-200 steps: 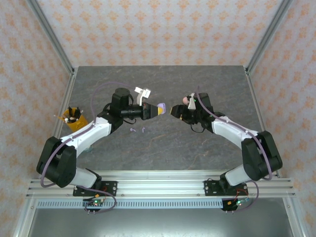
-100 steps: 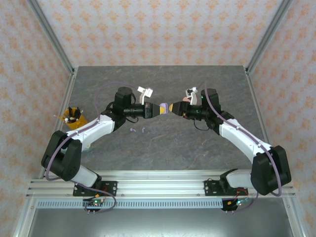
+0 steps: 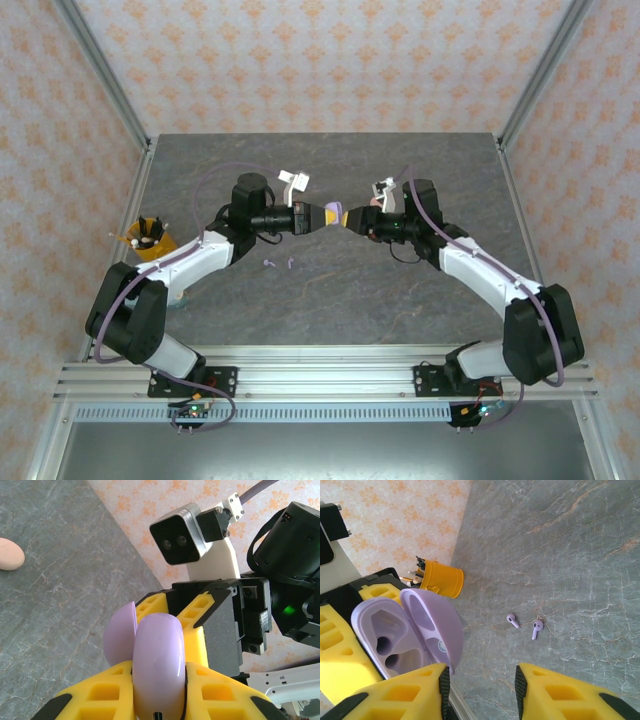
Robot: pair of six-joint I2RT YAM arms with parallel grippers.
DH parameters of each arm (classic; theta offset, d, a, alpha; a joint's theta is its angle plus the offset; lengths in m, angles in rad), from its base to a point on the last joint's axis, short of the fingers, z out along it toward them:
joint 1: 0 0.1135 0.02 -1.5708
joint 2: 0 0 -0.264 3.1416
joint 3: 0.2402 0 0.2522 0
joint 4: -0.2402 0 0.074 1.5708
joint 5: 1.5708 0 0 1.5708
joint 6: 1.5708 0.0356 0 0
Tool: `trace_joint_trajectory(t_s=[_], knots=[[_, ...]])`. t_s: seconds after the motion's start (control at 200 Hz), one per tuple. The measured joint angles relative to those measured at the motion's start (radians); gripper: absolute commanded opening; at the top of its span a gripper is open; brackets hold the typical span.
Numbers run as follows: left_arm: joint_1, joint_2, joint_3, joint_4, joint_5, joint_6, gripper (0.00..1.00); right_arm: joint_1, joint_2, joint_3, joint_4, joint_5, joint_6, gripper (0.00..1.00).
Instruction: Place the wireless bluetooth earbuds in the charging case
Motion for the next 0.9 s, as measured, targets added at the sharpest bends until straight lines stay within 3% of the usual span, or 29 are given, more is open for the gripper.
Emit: trace_joint_trajectory(t_s=[0.455, 0.836, 0.901], knots=[[-0.018, 0.008, 0.008, 0.0, -0.001, 0.0, 0.09, 0.0, 0.018, 0.021, 0.009, 0.0, 0.003, 0.35], [-0.018, 0.008, 0.015, -0.009, -0.013, 0.0, 0.1, 0.005, 0.035, 0.041, 0.031, -0.011, 0.015, 0.14], [-0.018, 0.008, 0.017, -0.009, -0.02, 0.0, 0.15, 0.006, 0.039, 0.044, 0.031, -0.011, 0.016, 0.09]])
